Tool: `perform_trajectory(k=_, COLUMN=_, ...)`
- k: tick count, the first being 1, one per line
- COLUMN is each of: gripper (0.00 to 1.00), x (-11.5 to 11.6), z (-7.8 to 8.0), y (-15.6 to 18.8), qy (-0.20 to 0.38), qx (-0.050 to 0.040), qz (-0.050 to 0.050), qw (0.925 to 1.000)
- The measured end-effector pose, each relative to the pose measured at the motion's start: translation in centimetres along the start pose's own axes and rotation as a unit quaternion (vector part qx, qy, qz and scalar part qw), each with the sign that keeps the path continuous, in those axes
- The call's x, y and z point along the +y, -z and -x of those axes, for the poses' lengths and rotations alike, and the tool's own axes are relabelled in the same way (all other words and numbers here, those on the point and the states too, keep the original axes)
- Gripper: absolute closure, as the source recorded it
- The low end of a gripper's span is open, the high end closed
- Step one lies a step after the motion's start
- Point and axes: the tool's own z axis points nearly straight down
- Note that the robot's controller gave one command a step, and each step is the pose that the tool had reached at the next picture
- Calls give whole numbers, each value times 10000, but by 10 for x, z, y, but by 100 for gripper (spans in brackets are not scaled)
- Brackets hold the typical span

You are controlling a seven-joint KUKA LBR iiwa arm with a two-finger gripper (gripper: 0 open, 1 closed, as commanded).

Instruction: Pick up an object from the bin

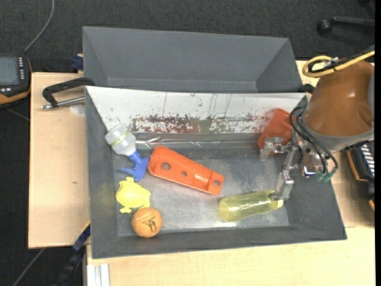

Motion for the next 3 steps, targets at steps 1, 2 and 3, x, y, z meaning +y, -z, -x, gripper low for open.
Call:
perform_trajectory(k=1, gripper=0, x=0, z=2, y=4, qy=10, qx=-43, qz=-6, qw=10000)
perform_trajectory(k=2, gripper=0, x=42, z=-16, y=-63, qy=596, qx=-29, qz=-1, qw=9982)
perform_trajectory(k=3, gripper=0, x=58, z=-23, y=-62, qy=1147, qx=-38, qz=-4, qw=9934)
